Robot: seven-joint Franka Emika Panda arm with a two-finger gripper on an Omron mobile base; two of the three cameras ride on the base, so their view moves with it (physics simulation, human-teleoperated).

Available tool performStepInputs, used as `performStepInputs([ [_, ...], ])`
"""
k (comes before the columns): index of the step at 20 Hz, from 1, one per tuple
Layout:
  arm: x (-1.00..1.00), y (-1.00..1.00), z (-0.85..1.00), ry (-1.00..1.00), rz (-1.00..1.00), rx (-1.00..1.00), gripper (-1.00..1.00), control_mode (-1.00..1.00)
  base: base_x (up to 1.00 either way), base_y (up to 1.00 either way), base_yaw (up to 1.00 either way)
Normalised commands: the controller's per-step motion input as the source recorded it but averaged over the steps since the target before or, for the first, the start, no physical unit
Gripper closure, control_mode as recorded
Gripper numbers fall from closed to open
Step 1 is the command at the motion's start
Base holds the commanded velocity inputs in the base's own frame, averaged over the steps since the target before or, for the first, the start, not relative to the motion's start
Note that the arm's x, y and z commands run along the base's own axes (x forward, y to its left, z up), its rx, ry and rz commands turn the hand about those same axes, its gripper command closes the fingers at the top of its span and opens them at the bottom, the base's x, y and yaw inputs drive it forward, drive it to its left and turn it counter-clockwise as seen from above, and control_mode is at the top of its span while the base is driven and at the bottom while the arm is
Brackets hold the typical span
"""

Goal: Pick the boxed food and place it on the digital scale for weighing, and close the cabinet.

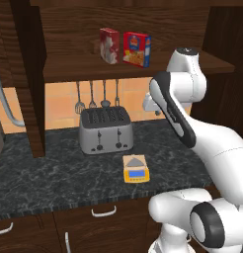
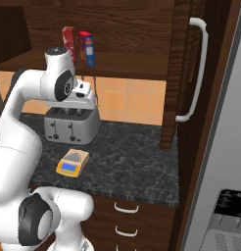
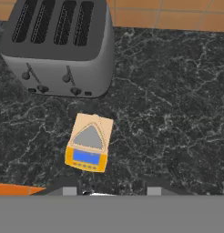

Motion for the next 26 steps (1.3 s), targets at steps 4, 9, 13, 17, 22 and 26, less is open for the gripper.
performStepInputs([
  [4,-0.22,0.00,0.00,-0.03,0.00,0.00,-1.00,-1.00,0.00,0.00,0.00],
  [9,-0.70,0.00,0.14,-0.34,0.01,-0.01,-1.00,-1.00,0.00,0.00,0.00],
  [13,-0.44,-0.08,0.78,-0.43,0.16,0.00,-1.00,-1.00,0.00,0.00,0.00],
  [17,-0.20,-0.06,0.88,-0.30,0.15,0.00,-1.00,-1.00,0.00,0.00,0.00],
  [22,-0.11,-0.16,0.93,-0.28,0.13,0.02,-1.00,-1.00,0.00,0.00,0.00],
  [26,-0.01,-0.31,0.71,-0.23,0.19,0.11,-1.00,-1.00,0.00,0.00,0.00],
])
